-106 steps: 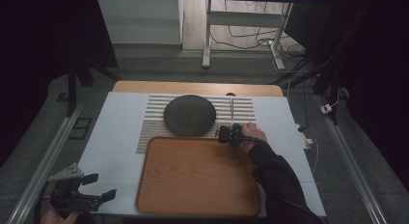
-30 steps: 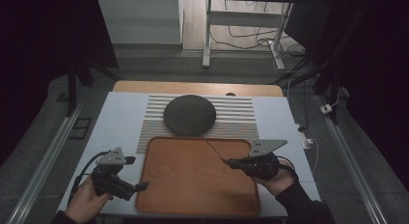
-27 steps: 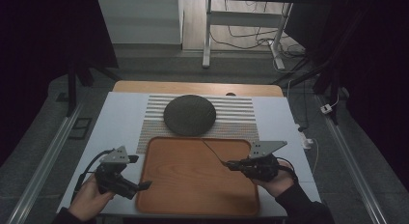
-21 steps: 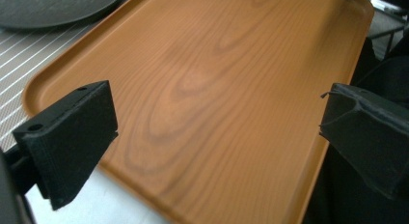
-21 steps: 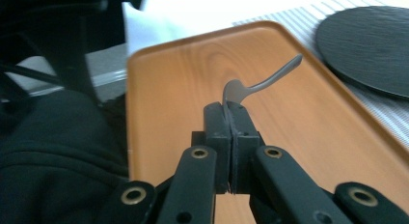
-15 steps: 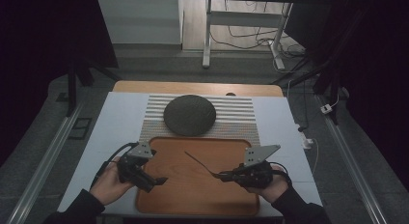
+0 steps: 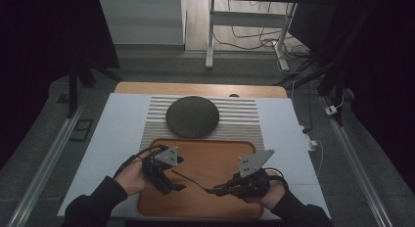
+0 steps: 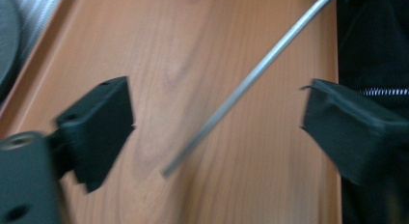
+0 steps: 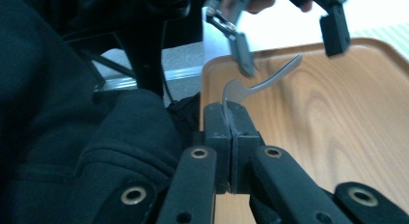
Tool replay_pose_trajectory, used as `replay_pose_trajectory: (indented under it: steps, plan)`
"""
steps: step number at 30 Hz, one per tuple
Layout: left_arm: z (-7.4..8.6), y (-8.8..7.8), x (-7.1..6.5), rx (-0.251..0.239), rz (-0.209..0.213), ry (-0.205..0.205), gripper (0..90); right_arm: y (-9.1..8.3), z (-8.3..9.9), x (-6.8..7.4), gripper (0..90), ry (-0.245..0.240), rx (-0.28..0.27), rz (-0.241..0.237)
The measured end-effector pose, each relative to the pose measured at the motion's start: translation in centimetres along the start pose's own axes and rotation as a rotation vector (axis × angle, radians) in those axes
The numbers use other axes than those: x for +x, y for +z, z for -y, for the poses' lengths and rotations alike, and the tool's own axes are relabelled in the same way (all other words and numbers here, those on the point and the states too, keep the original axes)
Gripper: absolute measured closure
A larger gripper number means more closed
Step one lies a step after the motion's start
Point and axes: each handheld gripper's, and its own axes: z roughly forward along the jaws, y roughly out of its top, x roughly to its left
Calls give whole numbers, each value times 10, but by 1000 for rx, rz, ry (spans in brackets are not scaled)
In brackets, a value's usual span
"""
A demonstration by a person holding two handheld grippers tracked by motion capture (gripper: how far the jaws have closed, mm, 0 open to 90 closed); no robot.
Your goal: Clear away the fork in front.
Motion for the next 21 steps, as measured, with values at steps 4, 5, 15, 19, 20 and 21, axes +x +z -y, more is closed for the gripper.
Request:
replay_pose_trajectory:
  steps: [4, 5, 15, 19, 20, 21]
  plan:
    - [-3, 5, -2, 29, 16, 65, 275, 3, -2, 4, 893, -27, 9, -28]
    - [-4, 6, -3, 34, 18, 80, 303, 3, -3, 4, 893, -34, 17, -34]
    - [-6, 7, -13, 60, 65, 200, 573, 7, -4, 8, 894, -72, 41, -57]
    - [-5, 8, -15, 63, 108, 243, 746, 7, -4, 8, 894, -79, 53, -56]
    - [-5, 8, -15, 66, 114, 254, 770, 7, -4, 7, 894, -77, 48, -58]
    - [-5, 8, -16, 62, 120, 260, 779, 7, -3, 7, 894, -76, 49, -63]
